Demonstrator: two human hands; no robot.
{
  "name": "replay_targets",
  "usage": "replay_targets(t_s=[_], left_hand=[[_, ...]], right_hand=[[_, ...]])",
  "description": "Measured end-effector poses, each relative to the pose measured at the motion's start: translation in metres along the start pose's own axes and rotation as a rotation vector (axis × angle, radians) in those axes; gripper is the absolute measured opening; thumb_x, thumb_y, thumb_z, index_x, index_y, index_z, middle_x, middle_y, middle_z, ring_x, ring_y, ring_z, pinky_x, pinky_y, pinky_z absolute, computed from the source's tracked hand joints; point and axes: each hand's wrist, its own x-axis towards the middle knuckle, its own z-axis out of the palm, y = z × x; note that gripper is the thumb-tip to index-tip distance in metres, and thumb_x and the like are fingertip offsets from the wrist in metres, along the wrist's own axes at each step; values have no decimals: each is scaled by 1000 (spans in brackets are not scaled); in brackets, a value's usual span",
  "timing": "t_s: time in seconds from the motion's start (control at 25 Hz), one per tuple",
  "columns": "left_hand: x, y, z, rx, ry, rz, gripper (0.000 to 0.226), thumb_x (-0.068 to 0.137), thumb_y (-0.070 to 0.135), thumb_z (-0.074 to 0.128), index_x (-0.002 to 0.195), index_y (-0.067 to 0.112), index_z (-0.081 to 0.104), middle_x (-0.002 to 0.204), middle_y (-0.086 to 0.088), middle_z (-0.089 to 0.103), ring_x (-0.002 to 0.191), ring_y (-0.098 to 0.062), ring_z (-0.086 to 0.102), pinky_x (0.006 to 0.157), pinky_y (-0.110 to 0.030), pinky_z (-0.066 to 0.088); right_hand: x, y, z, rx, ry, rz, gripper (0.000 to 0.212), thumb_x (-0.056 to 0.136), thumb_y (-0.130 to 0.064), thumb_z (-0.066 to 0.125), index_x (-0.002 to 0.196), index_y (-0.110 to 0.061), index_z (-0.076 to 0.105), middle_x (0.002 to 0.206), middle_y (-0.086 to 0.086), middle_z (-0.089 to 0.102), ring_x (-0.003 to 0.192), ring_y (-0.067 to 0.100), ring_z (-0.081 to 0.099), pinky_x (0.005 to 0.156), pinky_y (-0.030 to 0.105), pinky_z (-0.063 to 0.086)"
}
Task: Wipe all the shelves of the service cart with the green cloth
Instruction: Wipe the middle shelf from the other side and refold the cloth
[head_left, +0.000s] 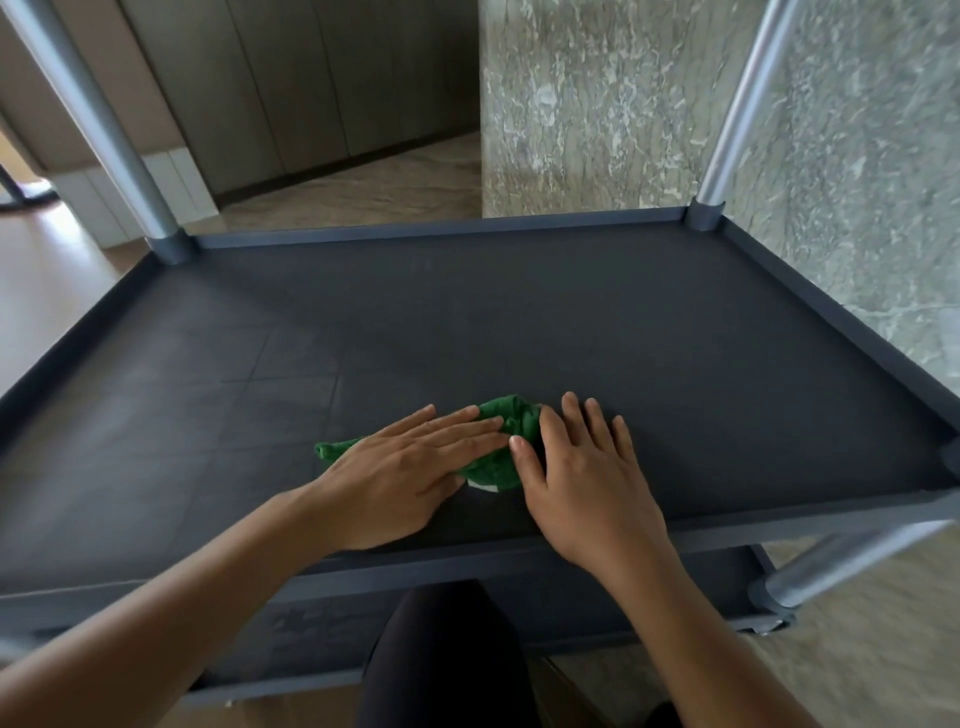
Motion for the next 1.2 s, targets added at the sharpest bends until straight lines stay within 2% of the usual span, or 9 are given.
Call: replay_targets(t_s=[0.2,0.36,0.52,0.76,0.88,0.96,1.08,1.2], left_hand=[[32,-22,3,63,114,-140,57,100,21,37,150,37,15,154,25,9,137,12,-12,116,-29,-12],[89,-64,-8,61,109,-336,54,101,19,31,152,30,16,158,16,12,145,-1,-1,118,-38,-8],[124,-96,-19,59,75,-495,54,101,19,26,153,26,13,160,10,9,147,-8,-1,118,-42,-6],[86,-69,-12,-11,30,-394,53,102,23,27,152,32,12,159,15,8,145,-3,0,117,-28,-2],[37,-40,-4,-29,15,-285,53,103,25,29,150,38,9,155,22,4,139,8,-7,116,-23,-5],[4,-16,1,-36,9,-249,54,103,28,29,145,46,1,148,30,-3,135,13,-13,115,-20,-8],[-26,13,10,13,59,-297,53,103,33,26,141,50,-6,142,35,-10,134,13,-18,114,-18,-11],[-32,30,16,96,207,-375,52,102,33,31,148,44,9,145,32,-3,138,10,-7,116,-19,-5]], right_hand=[[-3,0,-1,-21,-27,-6,78,86,-62,-2,150,-20,11,159,9,2,146,23,-6,116,39,-7],[-4,-1,0,-11,-18,-11,78,86,-63,-1,151,-22,9,159,7,1,146,20,-6,116,38,-8],[-2,0,1,-2,31,-8,73,88,-61,3,149,-24,17,159,5,10,146,19,1,117,37,-3],[2,1,2,-3,84,-5,64,93,-56,14,146,-22,31,156,5,24,145,20,13,117,38,7],[5,2,3,7,77,-8,62,95,-55,17,145,-22,31,155,6,25,145,21,14,117,39,8],[5,3,1,8,66,-8,62,95,-54,16,145,-21,31,155,6,25,145,22,14,117,40,8],[5,2,-1,0,39,-24,62,96,-53,16,146,-20,30,156,8,23,145,24,13,118,43,8],[4,3,-3,6,24,-36,61,97,-51,17,146,-18,30,156,9,22,145,25,12,118,44,8]])
